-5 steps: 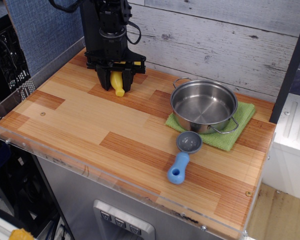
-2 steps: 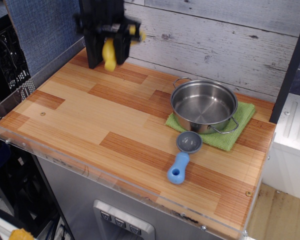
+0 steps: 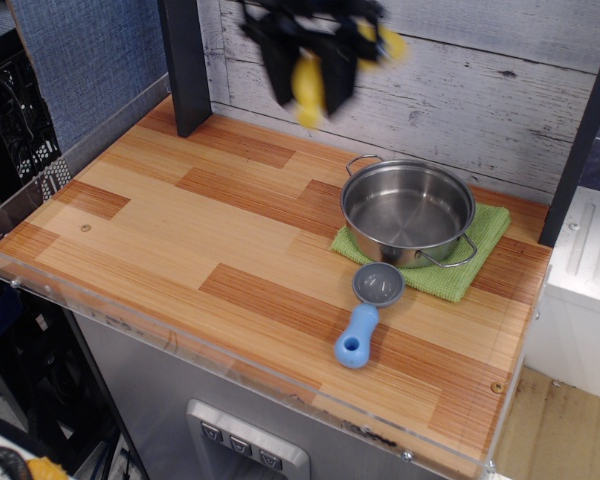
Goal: Place the banana inside the pot
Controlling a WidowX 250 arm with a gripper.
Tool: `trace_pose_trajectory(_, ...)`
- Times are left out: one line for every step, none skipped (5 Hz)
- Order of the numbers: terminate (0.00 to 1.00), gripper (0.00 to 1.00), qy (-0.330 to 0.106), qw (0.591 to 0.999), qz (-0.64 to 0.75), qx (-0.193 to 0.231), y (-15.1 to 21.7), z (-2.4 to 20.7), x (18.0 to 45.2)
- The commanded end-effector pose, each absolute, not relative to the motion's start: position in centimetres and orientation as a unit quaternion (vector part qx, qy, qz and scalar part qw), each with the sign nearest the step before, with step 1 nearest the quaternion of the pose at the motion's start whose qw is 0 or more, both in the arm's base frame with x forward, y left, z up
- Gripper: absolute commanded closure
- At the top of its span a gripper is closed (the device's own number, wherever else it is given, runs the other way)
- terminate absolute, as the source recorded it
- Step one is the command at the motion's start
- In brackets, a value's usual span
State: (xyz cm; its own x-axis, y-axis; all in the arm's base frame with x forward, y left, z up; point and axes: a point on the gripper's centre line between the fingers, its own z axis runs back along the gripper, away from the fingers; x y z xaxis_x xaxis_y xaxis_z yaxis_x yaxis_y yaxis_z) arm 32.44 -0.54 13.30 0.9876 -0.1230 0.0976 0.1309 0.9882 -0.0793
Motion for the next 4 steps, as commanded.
trace_pose_trajectory(0.00,1.00,-0.091,0.995,-0.035,-0.007,-4.1,9.6,32.2)
trace_pose_trajectory(0.00,1.00,-0.097,0.995,-0.019,0.004,-4.4,7.7,33.5)
trace_pose_trajectory(0.00,1.00,-0.101,0.995,0.001,-0.004,-3.3,6.7,35.2)
trace_pose_trajectory(0.00,1.00,-0.098,0.995,0.016,-0.011,-2.3,6.3,36.8)
